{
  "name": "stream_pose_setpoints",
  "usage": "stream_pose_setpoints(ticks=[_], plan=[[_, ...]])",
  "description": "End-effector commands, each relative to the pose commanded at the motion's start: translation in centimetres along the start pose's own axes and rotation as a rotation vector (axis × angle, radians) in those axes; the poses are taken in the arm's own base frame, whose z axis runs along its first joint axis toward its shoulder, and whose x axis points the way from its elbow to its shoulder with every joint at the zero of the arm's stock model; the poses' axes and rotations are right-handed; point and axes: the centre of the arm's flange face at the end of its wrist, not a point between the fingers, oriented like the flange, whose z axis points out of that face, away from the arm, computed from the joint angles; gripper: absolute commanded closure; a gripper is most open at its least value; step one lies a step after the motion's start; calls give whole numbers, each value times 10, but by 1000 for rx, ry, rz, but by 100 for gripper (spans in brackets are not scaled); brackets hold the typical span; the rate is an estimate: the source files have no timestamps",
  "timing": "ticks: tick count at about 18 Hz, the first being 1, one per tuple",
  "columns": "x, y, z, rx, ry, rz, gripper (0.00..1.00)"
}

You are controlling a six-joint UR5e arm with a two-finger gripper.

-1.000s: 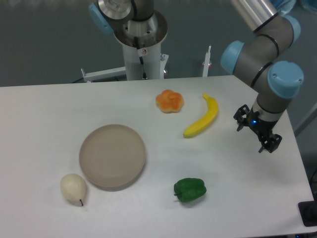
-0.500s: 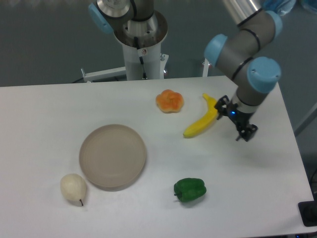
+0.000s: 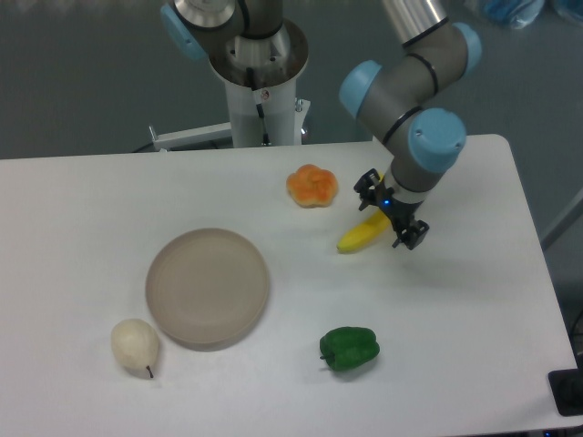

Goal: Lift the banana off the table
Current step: 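Move the gripper over the yellow banana and lower onto it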

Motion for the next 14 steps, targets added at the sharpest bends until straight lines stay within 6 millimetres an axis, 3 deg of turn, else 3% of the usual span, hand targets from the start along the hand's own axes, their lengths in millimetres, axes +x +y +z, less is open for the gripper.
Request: stream_pose_setpoints(ticks=[6, 7, 9, 10, 11, 14], plan=[[10, 1, 21, -5, 0, 2, 1], [11, 2, 21, -5, 1, 0, 8], [11, 2, 21, -8, 3, -8, 61], [11, 2, 22, -8, 4, -12, 77], [11, 2, 21, -8, 3, -14, 83], [7, 3, 14, -10, -10, -14, 84]])
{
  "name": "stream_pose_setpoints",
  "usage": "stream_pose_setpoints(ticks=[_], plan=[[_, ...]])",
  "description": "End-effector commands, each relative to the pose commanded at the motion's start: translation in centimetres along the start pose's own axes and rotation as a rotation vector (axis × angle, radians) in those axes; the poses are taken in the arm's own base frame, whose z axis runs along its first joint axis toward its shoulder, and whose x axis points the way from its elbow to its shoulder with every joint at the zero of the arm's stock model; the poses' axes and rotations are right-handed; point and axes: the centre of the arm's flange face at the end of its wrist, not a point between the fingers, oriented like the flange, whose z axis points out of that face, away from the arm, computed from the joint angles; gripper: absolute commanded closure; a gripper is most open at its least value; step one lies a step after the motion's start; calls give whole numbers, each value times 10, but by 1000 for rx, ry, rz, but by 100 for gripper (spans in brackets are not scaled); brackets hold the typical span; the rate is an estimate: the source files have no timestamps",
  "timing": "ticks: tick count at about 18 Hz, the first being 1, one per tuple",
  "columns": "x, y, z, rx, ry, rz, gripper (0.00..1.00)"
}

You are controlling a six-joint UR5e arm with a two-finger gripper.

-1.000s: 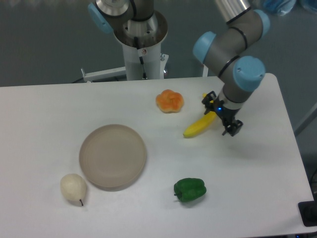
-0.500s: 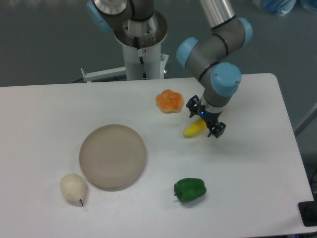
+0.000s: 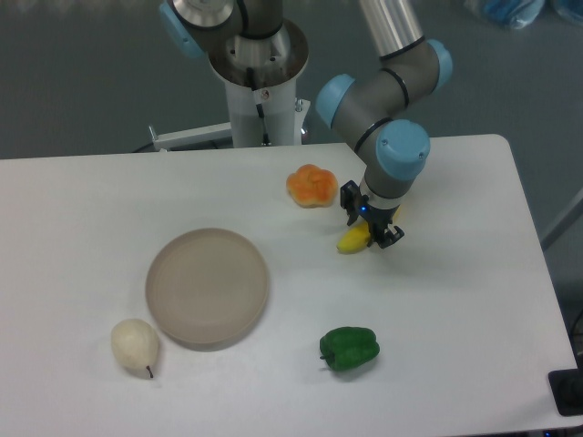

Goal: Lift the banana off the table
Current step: 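Move the gripper over the yellow banana and lower onto it, then close the gripper on the banana and lift it off the table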

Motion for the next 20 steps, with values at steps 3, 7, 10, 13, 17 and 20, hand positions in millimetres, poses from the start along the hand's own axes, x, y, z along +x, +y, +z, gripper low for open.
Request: stream_pose_setpoints(ticks=[3, 7, 10, 13, 17, 20], plan=[[-7, 2, -13, 1, -18, -4, 85], [-27, 11, -47, 4, -13, -20, 85], [-51, 11, -93, 4, -30, -22, 91], [-74, 16, -124, -32, -60, -17, 92], [-96, 17, -135, -44, -92, -10, 91], [-114, 15, -140, -26, -113, -9, 92]])
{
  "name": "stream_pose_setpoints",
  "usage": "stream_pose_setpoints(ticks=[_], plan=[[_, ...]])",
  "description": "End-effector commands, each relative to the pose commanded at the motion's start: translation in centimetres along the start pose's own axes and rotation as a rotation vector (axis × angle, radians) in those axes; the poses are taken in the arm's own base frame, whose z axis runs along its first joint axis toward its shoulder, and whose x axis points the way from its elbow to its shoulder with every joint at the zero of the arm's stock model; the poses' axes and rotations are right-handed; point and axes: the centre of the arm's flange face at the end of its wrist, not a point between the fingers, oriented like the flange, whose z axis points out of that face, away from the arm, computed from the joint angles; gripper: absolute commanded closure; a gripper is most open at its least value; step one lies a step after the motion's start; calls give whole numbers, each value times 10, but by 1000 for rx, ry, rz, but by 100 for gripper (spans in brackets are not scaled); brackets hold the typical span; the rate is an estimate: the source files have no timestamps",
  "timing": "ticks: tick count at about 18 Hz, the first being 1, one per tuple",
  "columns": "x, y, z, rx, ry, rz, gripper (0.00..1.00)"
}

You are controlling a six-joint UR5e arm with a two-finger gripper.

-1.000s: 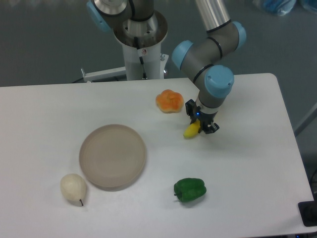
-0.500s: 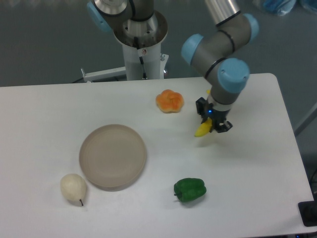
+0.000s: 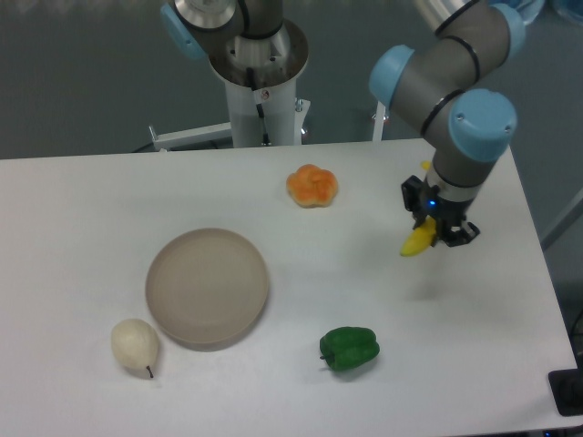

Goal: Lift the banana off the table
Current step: 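Close the gripper on the banana and lift it off the table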

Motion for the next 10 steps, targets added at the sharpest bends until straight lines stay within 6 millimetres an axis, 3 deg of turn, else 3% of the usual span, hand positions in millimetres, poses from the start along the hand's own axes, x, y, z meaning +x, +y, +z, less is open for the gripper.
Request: stream_pose_setpoints(ticks=[3, 10], plan=[[-16, -2, -1, 19, -15, 0, 92], [-17, -4, -2, 19, -18, 3, 92]])
